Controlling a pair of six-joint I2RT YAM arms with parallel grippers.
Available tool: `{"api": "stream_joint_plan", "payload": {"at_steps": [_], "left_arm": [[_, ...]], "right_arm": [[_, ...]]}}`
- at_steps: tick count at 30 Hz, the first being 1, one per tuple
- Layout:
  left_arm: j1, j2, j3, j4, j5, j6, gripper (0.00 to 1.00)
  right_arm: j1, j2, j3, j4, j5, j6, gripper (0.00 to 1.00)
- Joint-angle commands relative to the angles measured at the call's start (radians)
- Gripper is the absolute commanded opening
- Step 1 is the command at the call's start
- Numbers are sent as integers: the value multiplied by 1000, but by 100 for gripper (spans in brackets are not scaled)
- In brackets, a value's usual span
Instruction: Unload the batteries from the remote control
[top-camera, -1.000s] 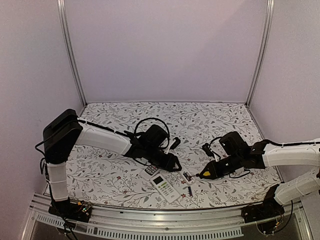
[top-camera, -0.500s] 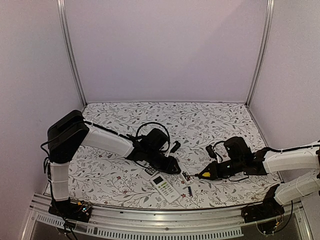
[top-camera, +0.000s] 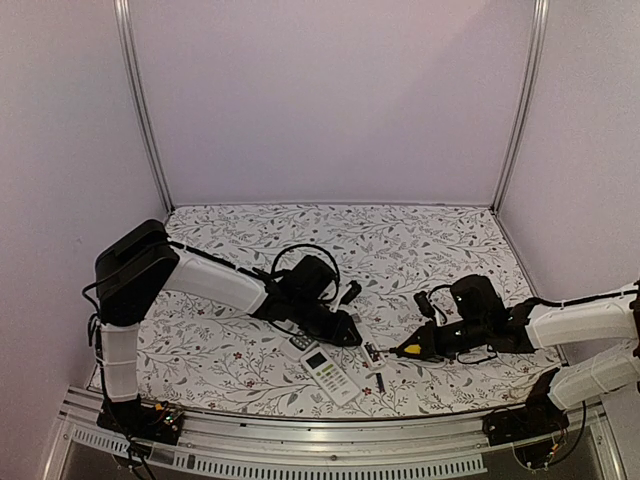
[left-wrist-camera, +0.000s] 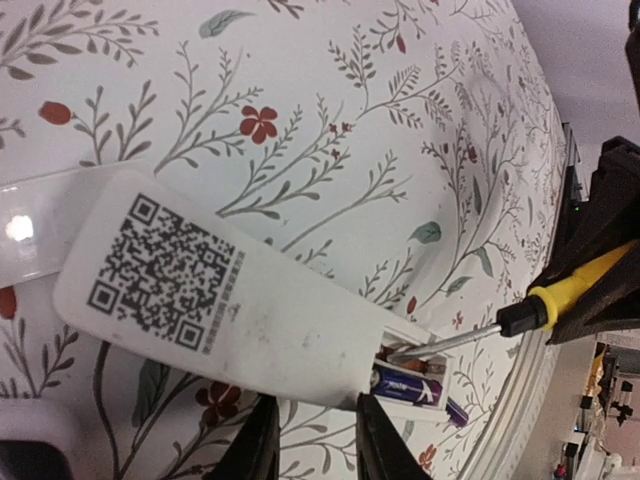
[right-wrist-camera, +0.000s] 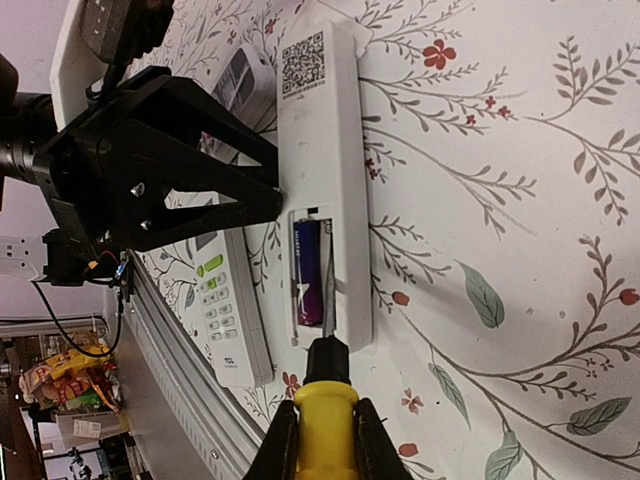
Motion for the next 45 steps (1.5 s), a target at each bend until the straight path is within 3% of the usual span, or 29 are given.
{"api": "stream_joint_plan", "payload": {"at_steps": [1,21,32,45], "left_arm": [[1,54,-7,21,-15,5,25],[0,73,-14,9,-21,-4,22],[1,58,-8,16,-34,1,22],[3,64,-7,18,-29,2,22]], "right_arm": [[18,-20,-10,110,-153,26,0],[16,-106,-28,170,-146,95,0],[16,-122,28,-116,8,19,0],[17,-61,65,-172,31,-16,0]]}}
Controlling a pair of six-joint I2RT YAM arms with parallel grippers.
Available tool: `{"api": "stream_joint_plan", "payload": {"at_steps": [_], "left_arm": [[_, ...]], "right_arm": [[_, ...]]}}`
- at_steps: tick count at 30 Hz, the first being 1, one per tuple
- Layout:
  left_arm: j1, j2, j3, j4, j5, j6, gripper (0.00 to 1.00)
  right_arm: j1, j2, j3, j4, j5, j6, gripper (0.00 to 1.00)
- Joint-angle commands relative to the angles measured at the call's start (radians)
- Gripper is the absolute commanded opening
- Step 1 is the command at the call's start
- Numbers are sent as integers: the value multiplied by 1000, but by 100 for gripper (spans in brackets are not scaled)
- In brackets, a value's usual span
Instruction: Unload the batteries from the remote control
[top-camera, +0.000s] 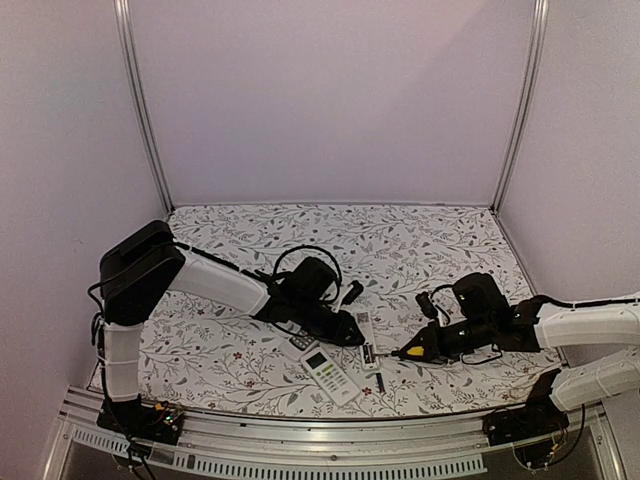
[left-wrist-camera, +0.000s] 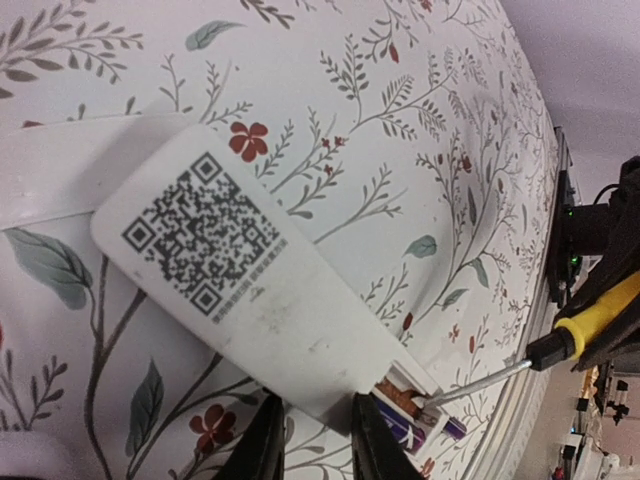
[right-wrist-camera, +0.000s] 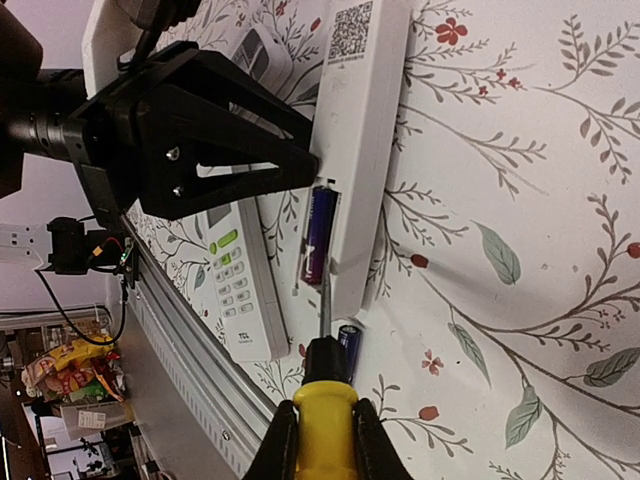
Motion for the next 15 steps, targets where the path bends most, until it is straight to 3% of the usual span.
{"api": "stream_joint_plan", "payload": {"at_steps": [1,15], "left_arm": [[0,38,-7,-36,-42,11,22],[-1,40,-7,-35,-32,13,21]], "right_arm": [[2,29,44,-37,23,-31,0],[11,124,101,-63,36,-61,0]]}}
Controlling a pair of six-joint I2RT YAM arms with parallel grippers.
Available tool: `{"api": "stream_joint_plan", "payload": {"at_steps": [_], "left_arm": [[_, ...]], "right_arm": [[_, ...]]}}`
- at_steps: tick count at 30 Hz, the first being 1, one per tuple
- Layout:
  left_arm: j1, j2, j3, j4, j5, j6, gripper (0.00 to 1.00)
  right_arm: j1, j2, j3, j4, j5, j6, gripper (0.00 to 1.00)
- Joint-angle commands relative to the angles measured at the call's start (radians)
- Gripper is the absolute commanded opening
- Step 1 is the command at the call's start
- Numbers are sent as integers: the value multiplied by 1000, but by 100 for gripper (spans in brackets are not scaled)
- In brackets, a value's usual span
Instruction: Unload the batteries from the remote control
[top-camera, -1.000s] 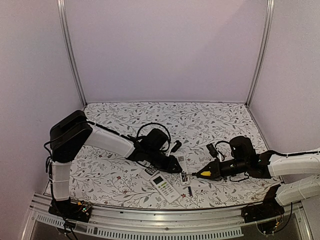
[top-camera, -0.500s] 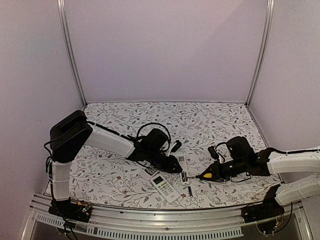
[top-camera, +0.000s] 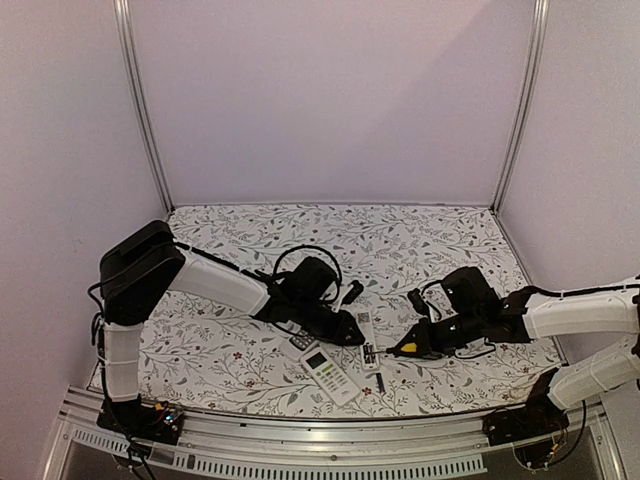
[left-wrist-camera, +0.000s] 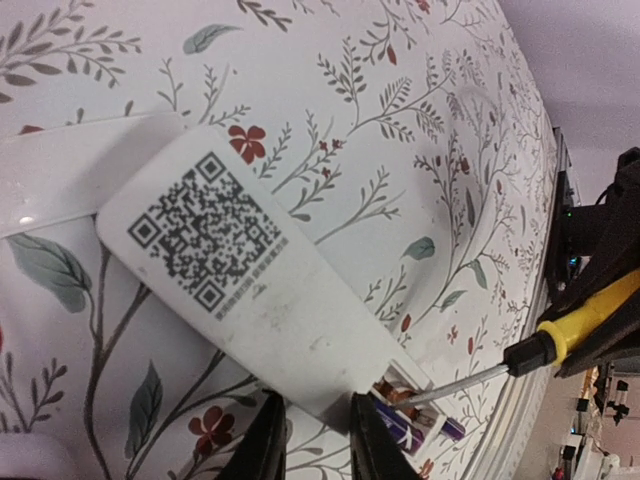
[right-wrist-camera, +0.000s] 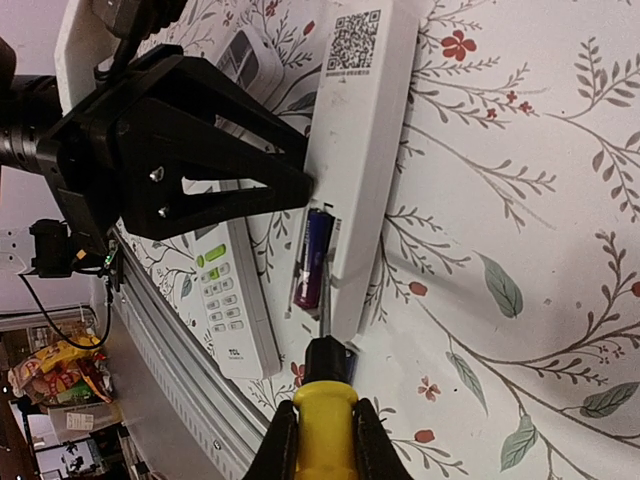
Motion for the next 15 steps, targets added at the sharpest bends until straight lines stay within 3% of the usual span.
{"api": "stream_joint_plan", "payload": {"at_steps": [1,15], "left_arm": [[-1,40,-7,-38,-33,14,21],[0,47,-12,-34,-27,12,19]], "right_arm": [[7,29,18,-16,16,-18,0],[7,107,-79,242,-82,54,0]]}}
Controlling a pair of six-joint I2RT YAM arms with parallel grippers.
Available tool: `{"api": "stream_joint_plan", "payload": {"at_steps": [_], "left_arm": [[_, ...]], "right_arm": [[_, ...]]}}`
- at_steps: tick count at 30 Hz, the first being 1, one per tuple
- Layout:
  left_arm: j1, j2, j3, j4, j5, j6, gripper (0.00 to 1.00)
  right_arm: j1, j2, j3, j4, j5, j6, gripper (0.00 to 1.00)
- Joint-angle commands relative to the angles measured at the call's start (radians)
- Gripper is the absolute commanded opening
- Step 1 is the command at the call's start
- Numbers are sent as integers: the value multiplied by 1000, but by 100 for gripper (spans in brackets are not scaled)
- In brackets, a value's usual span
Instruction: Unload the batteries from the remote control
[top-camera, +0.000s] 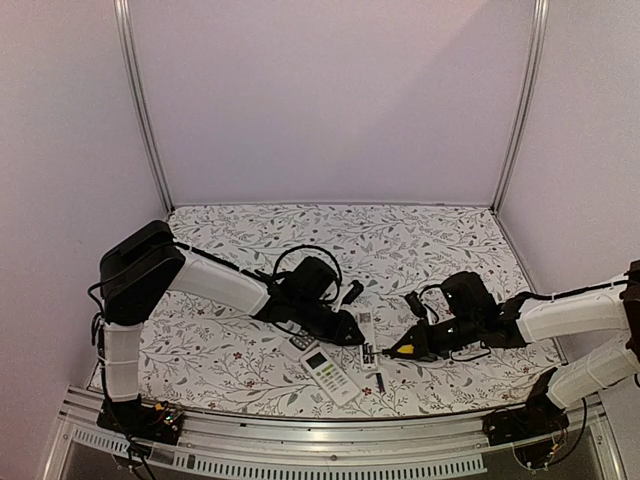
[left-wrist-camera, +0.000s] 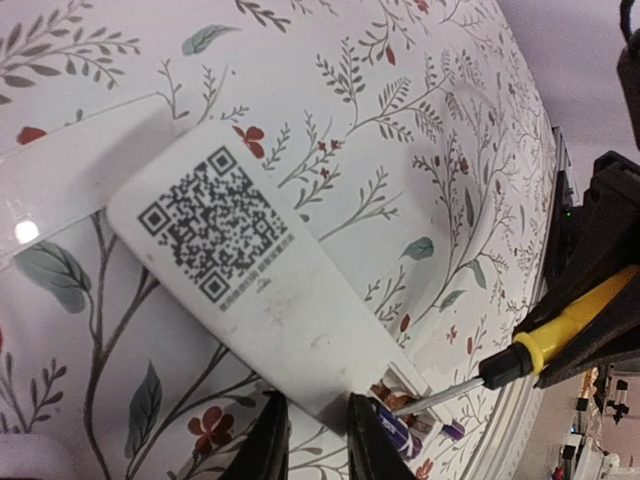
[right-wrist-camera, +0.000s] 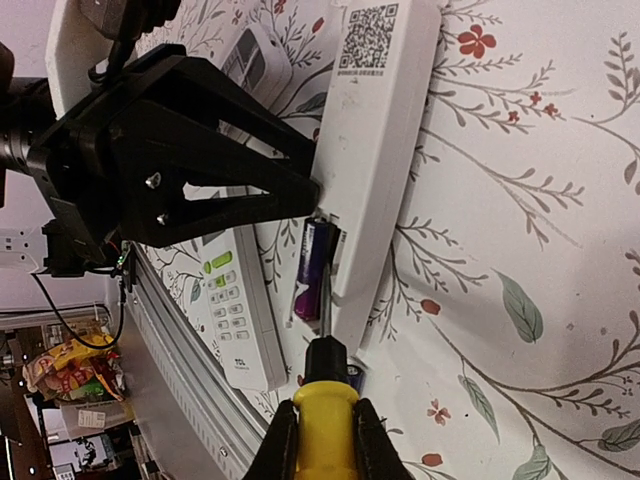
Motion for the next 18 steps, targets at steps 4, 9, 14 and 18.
{"api": "stream_joint_plan", "payload": {"at_steps": [4,9,14,18], "left_arm": [[0,45,-13,-36,-30,11,19],[10,37,-22,-25,-29,2,19],[24,10,-53,33,-3,-26,27],[38,-26,-70,55,-14,-39,32]], "right_arm": [[7,45,-68,158,-53,44,0],[6,-21,-108,213,-61,49,0],[6,-81,-141,259,-62,58,0],[6,-95,-161,293,-60,67,0]]}}
